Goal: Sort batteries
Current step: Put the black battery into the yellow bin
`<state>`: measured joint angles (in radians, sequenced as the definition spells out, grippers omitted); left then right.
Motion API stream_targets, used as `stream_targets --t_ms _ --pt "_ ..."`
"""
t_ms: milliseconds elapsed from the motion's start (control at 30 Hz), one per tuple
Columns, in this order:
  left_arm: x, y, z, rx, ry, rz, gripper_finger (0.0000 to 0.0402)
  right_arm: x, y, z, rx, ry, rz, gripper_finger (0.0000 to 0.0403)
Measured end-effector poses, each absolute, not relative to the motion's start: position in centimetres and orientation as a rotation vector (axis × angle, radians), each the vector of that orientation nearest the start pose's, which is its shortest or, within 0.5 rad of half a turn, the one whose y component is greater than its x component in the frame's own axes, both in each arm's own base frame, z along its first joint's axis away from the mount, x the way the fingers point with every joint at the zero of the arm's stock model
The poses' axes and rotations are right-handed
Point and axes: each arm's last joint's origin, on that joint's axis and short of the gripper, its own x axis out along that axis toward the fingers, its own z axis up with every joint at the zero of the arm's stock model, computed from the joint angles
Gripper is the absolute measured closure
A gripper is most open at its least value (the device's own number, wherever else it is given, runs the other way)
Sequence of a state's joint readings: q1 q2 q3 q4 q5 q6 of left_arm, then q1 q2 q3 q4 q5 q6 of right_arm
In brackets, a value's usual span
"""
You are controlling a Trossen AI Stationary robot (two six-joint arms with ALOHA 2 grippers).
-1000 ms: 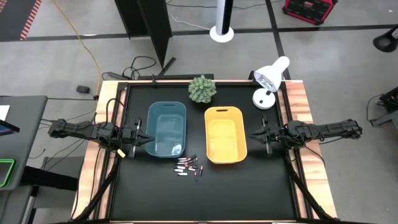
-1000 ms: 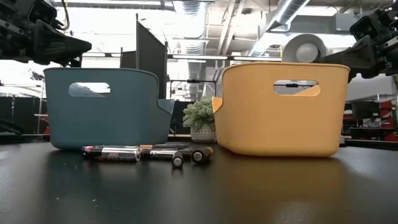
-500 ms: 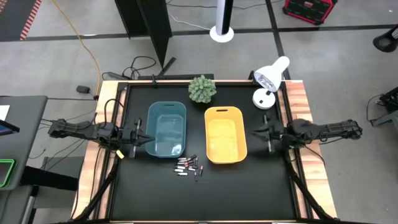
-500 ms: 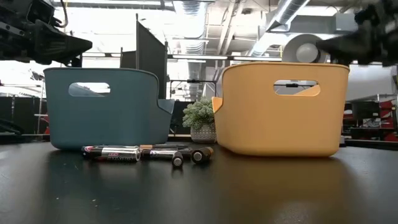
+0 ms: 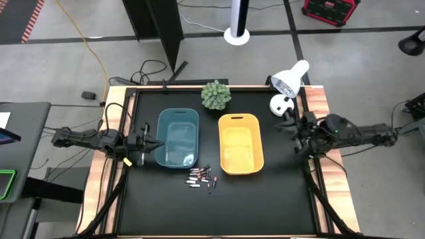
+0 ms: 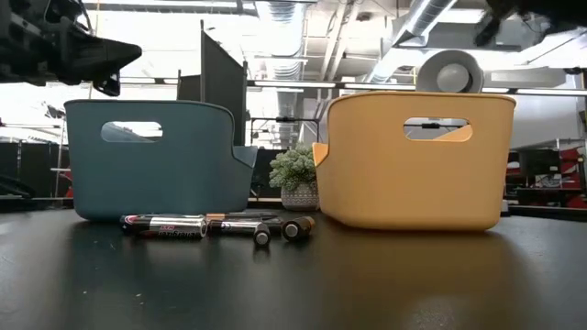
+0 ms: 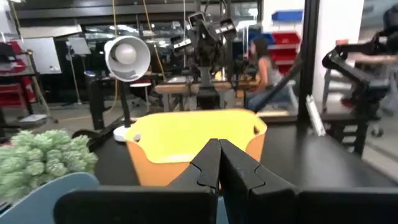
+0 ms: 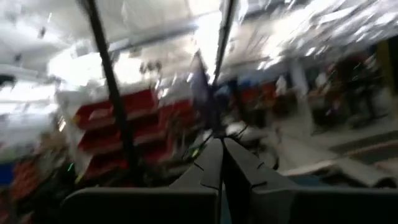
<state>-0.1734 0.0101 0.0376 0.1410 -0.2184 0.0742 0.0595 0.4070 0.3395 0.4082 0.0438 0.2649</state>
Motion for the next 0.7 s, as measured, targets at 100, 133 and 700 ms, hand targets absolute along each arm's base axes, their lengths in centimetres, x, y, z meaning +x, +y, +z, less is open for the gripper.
stream_targets --t_ms 100,133,700 --pt "9.4 -1.0 18.9 -0.020 -0.167 0.046 0.0400 14.5 1.2 30.5 0.233 -0.311 0.082 0.0370" --pt "9.4 -1.0 18.9 -0.043 -0.168 0.044 0.0400 15.4 1.4 31.0 0.169 -0.303 0.078 0.0370" --pt "9.3 -1.0 19.0 -0.218 -0.176 0.027 0.0400 30.8 6.7 33.5 -0.126 0.284 0.348 0.0370"
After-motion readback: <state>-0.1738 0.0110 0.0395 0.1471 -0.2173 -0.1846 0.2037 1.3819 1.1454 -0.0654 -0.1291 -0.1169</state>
